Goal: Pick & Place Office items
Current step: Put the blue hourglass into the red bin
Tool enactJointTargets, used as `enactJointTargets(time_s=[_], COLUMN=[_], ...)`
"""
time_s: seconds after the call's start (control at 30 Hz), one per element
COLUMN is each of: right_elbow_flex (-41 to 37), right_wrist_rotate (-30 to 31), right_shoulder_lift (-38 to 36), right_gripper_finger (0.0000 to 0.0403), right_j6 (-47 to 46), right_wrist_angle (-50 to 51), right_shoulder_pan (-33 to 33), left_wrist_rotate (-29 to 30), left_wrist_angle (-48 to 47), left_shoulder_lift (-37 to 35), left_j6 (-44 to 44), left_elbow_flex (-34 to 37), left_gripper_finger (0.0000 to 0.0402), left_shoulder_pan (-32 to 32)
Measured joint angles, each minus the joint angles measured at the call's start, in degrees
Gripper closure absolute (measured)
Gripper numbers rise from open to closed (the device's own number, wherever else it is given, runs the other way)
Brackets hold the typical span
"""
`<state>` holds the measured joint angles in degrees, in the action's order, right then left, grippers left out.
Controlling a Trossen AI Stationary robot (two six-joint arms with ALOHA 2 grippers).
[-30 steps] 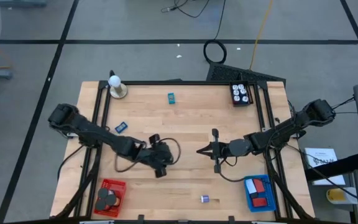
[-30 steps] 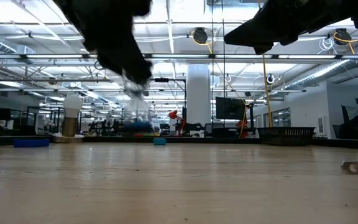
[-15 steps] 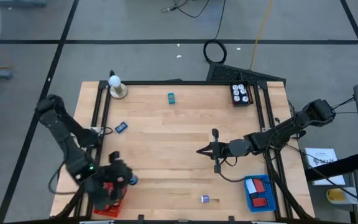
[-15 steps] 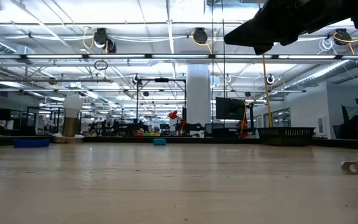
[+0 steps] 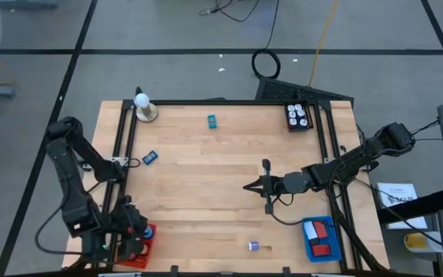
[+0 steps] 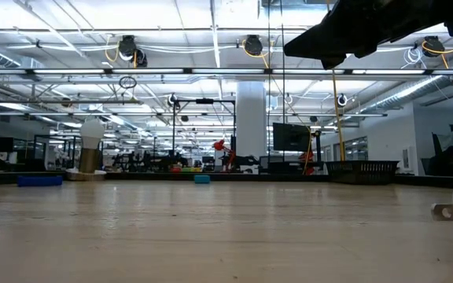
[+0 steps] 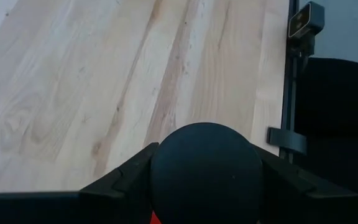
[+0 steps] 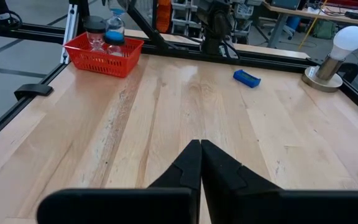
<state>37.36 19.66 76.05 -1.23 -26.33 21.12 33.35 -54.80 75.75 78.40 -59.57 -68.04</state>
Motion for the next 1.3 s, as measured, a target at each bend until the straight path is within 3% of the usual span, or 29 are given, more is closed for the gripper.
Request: enactJointTargets(time_s=[0.97, 1.17, 1.3], right_elbow_flex=[0.00, 0.00, 0.00], right_wrist_rotate=[-0.13, -0.17, -0.20], right_shoulder_lift=[0.00, 0.00, 0.00], right_gripper_finger=[0.0403, 0.0403, 0.0403], right_j6=[-0.02, -0.02, -0.02], right_wrist_angle=[-0.02, -0.02, -0.02], right_shoulder_pan=[0.00, 0.00, 0.00], left_wrist_rotate=[-6.36, -7.32, -8.37], left_wrist_angle=[1.14, 1.37, 1.42], left_shoulder_lift=[12.18, 12.48, 12.37], left_j6=[1.87, 1.92, 0.11], left_elbow_flex=[0.37, 0.37, 0.23], left_gripper_finger=[0.0189, 0.0100, 0.0077], left_shoulder_pan=[-0.45, 0.70, 1.71])
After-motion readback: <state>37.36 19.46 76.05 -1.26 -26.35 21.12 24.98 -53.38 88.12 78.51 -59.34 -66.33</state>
